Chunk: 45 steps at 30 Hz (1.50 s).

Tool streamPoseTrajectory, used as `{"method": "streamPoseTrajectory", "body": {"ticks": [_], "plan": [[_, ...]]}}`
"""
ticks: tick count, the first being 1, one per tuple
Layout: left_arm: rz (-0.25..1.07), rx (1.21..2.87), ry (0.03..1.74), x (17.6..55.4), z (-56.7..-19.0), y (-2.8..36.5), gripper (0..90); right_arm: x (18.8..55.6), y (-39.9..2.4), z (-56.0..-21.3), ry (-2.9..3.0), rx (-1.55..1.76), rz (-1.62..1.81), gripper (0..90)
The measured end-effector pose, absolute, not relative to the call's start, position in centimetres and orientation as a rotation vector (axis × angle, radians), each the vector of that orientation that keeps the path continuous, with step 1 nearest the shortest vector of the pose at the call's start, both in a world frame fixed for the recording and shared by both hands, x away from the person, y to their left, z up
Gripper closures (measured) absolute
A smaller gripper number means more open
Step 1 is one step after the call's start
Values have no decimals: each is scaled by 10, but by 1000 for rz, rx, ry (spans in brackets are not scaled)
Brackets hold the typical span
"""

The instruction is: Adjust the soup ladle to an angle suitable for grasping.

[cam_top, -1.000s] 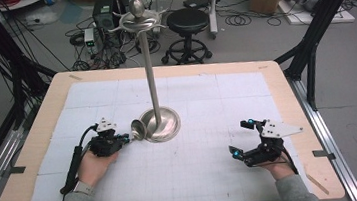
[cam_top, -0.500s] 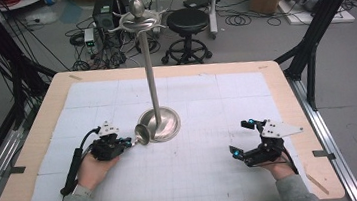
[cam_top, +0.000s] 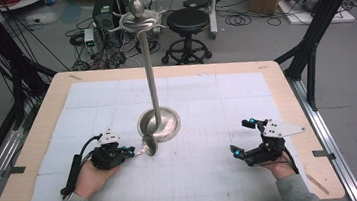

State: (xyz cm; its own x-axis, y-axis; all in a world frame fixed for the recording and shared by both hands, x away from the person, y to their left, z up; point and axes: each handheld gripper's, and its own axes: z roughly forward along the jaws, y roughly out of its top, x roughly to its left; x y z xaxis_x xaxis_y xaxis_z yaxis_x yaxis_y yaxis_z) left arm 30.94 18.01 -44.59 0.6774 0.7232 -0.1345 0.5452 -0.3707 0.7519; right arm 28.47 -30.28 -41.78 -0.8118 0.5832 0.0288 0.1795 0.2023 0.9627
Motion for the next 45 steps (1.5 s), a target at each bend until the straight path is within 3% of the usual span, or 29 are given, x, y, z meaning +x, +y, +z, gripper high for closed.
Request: {"method": "streamPoseTrajectory", "body": {"ticks": [45], "plan": [[214, 2151, 664, 234, -449, 162, 898, 286, -300, -419, 2161, 711, 1630, 7]]}}
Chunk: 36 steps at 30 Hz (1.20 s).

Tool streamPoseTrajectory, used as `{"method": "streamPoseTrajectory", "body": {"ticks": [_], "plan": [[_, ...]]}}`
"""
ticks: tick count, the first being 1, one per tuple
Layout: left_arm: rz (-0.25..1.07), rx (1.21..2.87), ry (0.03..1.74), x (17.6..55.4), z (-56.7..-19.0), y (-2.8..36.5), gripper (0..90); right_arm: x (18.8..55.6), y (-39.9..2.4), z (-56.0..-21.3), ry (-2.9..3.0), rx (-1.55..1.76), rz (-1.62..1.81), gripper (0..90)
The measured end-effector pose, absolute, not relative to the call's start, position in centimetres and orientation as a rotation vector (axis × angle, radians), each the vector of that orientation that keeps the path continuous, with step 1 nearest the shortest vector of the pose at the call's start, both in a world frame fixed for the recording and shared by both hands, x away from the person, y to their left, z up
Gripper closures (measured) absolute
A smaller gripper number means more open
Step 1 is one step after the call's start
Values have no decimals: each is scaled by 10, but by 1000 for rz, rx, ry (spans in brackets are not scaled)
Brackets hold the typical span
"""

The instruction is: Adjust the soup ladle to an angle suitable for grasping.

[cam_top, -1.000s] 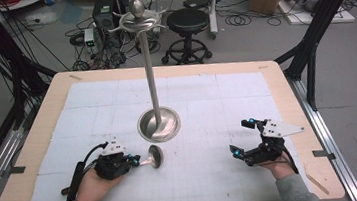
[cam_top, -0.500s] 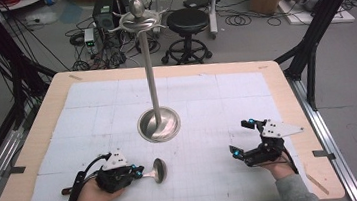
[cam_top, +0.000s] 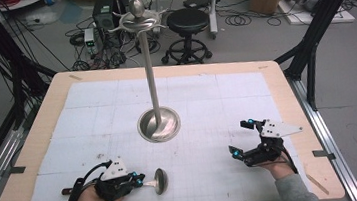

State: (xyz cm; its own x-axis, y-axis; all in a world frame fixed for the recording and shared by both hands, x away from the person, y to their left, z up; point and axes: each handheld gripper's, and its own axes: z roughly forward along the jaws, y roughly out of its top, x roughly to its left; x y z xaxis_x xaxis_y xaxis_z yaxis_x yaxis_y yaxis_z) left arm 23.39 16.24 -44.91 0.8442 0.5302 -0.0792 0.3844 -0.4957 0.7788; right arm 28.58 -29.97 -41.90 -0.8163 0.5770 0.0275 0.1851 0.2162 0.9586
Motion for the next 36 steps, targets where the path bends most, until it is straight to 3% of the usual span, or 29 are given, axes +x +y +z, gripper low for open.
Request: {"method": "streamPoseTrajectory", "body": {"ticks": [8, 14, 36], "plan": [[253, 2132, 659, 232, -441, 167, 898, 286, -300, -418, 2153, 713, 1634, 7], [274, 2076, 703, 223, -432, 191, 898, 287, -301, -418, 2145, 720, 1642, 7], [253, 2150, 770, 207, -442, 223, 898, 290, -297, -419, 2173, 712, 1621, 7]]}}
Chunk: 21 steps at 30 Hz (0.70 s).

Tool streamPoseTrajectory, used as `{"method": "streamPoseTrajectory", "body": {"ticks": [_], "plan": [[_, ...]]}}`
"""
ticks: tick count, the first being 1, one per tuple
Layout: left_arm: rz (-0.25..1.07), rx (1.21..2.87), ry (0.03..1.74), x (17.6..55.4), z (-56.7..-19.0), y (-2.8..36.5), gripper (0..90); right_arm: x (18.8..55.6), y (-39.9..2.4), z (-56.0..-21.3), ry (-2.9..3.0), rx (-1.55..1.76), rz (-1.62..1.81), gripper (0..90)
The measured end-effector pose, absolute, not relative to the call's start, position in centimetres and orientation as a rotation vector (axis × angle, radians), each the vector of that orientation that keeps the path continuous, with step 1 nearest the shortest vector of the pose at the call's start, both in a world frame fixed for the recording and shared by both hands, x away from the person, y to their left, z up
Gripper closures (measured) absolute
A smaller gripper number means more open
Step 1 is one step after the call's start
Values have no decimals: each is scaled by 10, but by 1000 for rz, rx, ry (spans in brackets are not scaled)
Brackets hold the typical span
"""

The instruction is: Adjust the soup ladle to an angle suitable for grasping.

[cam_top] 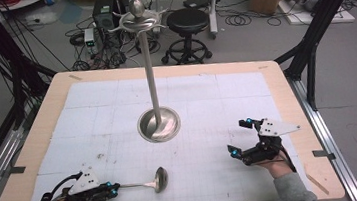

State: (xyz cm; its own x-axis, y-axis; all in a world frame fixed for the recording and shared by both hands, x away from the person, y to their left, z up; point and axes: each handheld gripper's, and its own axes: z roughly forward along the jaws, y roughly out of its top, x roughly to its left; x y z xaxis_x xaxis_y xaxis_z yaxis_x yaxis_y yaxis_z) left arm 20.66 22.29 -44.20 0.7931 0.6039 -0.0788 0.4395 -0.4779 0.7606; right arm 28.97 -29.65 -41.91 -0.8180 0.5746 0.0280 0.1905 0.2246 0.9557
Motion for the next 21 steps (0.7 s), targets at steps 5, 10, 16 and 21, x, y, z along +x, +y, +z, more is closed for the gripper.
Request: {"method": "streamPoseTrajectory", "body": {"ticks": [5, 10, 16, 21], "plan": [[269, 2148, 795, 210, -444, 224, 898, 290, -297, -419, 2173, 721, 1631, 8], [290, 2125, 840, 218, -445, 226, 898, 290, -297, -419, 2173, 716, 1621, 7], [328, 2112, 871, 234, -446, 229, 897, 291, -297, -420, 2173, 738, 1630, 7], [342, 2096, 886, 247, -447, 228, 897, 291, -298, -420, 2175, 742, 1624, 7]]}}
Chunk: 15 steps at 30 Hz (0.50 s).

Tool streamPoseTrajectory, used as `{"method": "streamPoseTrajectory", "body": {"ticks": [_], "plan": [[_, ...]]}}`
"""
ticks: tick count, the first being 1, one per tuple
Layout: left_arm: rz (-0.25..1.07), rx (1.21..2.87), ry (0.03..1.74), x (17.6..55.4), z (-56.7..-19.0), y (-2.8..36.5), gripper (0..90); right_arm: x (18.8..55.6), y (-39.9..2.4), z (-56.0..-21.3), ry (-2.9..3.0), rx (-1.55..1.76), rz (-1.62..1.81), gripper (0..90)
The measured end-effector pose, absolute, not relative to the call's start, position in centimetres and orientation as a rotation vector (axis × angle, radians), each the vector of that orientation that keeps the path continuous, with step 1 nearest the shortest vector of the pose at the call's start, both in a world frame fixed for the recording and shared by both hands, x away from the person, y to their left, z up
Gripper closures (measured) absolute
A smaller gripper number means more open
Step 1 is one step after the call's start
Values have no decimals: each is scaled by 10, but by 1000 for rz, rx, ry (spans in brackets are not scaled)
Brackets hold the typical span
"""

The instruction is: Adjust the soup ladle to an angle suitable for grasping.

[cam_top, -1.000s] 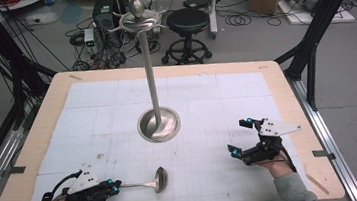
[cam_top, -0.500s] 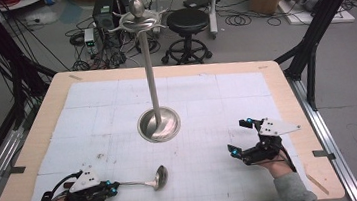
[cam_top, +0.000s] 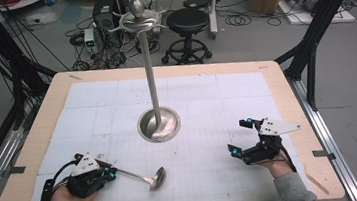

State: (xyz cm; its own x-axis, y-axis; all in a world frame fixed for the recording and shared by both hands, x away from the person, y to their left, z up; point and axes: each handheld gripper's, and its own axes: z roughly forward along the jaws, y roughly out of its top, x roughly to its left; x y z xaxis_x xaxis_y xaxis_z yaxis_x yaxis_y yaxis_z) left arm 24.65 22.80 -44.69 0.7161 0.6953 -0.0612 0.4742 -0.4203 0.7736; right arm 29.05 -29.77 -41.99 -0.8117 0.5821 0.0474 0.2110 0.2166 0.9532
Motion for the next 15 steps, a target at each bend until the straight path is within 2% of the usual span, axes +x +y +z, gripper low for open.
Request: {"method": "streamPoseTrajectory", "body": {"ticks": [15], "plan": [[336, 2060, 919, 274, -449, 215, 897, 291, -298, -420, 2175, 734, 1617, 7]]}}
